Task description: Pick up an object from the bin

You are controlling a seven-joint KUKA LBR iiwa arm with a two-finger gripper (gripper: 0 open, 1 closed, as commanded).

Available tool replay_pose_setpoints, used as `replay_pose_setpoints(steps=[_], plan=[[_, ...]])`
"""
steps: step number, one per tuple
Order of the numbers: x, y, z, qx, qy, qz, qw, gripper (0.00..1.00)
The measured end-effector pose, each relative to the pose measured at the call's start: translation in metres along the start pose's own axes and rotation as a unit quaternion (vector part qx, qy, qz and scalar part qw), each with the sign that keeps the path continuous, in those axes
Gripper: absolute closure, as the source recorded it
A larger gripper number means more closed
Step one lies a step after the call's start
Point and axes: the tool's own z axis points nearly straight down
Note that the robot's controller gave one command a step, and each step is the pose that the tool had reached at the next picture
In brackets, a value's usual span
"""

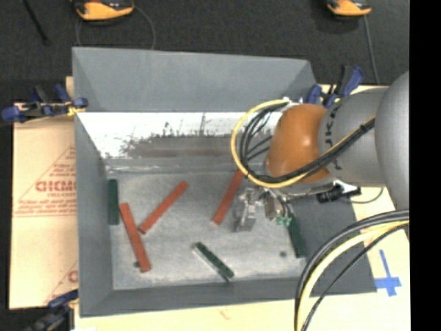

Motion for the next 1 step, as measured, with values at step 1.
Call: replay_pose_setpoints(steps=[1], plan=[[0.0002, -0.0001, 0.0002, 0.000, 0.0002, -0.001, 1.0000, 0.00]])
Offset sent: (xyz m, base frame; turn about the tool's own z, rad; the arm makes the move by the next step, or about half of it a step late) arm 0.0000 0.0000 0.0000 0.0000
